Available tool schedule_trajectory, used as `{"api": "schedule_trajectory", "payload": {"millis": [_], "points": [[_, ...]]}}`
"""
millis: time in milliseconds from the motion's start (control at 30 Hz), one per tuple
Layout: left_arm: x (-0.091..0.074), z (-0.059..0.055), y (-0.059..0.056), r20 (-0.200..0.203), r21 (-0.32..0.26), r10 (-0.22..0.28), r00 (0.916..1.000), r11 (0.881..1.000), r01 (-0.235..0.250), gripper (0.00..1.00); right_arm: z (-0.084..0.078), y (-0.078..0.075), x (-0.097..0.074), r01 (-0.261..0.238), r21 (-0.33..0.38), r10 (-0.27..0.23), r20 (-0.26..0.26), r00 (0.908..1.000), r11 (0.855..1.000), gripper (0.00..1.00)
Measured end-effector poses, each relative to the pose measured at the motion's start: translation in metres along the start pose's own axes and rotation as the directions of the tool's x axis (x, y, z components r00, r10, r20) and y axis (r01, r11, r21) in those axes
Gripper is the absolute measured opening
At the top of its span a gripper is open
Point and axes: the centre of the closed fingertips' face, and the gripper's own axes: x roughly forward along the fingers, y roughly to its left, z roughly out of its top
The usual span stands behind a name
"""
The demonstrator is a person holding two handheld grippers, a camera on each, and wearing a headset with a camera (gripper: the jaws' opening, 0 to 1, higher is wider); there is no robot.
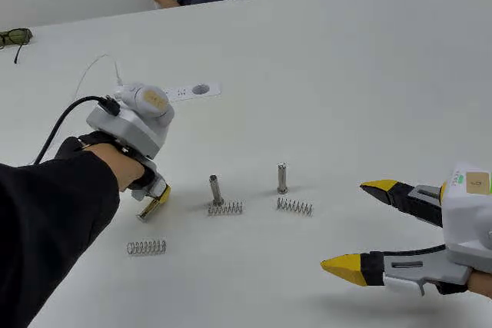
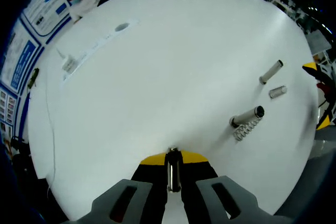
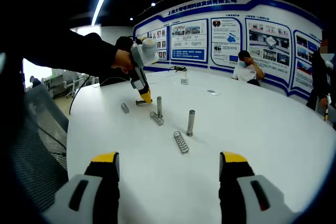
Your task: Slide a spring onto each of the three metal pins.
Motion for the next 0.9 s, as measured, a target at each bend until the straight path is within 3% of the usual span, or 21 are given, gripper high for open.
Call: {"api": "schedule_trajectory", "payload": {"millis": [400, 900], "points": [[-0.023, 0.004, -0.001, 0.071, -0.013, 0.003, 0.9975, 1.000, -0.002, 0.07, 0.008, 0.003, 0.002, -0.013, -0.023, 0.013, 0.006, 0.9999, 1.000, 0.79], [-0.037, -0.011, 0.005, 0.130, -0.064, 0.011, 0.9915, 0.998, -0.003, 0.07, 0.017, 0.007, 0.002, -0.027, -0.051, 0.028, 0.008, 0.9996, 0.998, 0.79]]}}
